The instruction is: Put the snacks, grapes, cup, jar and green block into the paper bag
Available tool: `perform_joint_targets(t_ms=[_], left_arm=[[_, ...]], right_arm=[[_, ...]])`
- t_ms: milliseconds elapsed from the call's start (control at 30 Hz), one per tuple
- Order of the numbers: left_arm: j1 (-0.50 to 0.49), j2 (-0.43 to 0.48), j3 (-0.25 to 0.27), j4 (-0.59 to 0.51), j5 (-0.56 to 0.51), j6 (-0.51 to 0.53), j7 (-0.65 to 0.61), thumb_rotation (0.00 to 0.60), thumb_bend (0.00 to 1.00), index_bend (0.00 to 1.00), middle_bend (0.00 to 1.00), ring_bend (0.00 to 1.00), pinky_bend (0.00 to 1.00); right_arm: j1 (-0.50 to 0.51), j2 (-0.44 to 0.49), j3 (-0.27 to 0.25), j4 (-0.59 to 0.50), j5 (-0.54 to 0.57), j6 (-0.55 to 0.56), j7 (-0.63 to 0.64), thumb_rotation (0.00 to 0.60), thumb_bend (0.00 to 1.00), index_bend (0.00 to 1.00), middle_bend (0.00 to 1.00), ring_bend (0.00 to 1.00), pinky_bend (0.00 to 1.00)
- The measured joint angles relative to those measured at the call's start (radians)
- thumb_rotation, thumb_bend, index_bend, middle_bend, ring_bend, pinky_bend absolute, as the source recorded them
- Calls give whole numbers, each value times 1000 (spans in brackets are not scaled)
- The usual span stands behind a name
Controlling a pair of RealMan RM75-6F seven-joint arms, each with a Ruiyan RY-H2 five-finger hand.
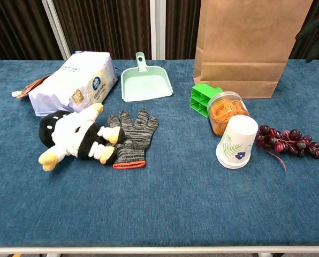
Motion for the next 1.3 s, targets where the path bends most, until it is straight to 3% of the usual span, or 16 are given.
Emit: perform_joint_targets(t_ms=[233,433,667,833,933,1033,1067,1167,1300], left_arm=[[6,-3,3,9,-11,-5,-11,600,49,246,203,121,153],[6,-7,3,20,-15,-12,-18,600,50,246,203,121,153],[3,-11,0,26,-13,-13,-23,600,49,246,202,121,153],[7,-15,3,31,-17,-14,-28,600,50,246,203,121,153],[7,-18,4,36,-16,-14,-33,600,50,246,203,121,153],[8,-20,3,41,-16,-15,-37,600,50,247,203,121,153],[8,-21,4,43,-15,-15,-39,600,49,246,203,121,153],[8,-22,4,48,-15,-16,-44,600,49,246,203,121,153],[7,-23,2,52,-18,-21,-50,600,50,246,203,121,153]], right_arm=[[-8,-234,2,104,190,-55,-385,600,46,41,179,40,257],[-23,-457,-4,250,343,-51,-581,600,52,38,189,40,257],[-46,-614,-24,400,346,34,-647,600,84,146,245,52,256],[-57,-682,-48,472,316,74,-651,600,93,155,256,56,256],[-59,-703,-60,493,301,85,-652,600,120,216,298,99,272],[-62,-722,-65,514,285,110,-652,600,197,366,373,173,345],[-64,-728,-65,520,281,120,-651,600,238,462,424,226,397],[-70,-744,-64,543,266,159,-645,600,319,618,527,346,524],[-77,-746,-61,555,250,195,-615,600,344,664,558,388,612]])
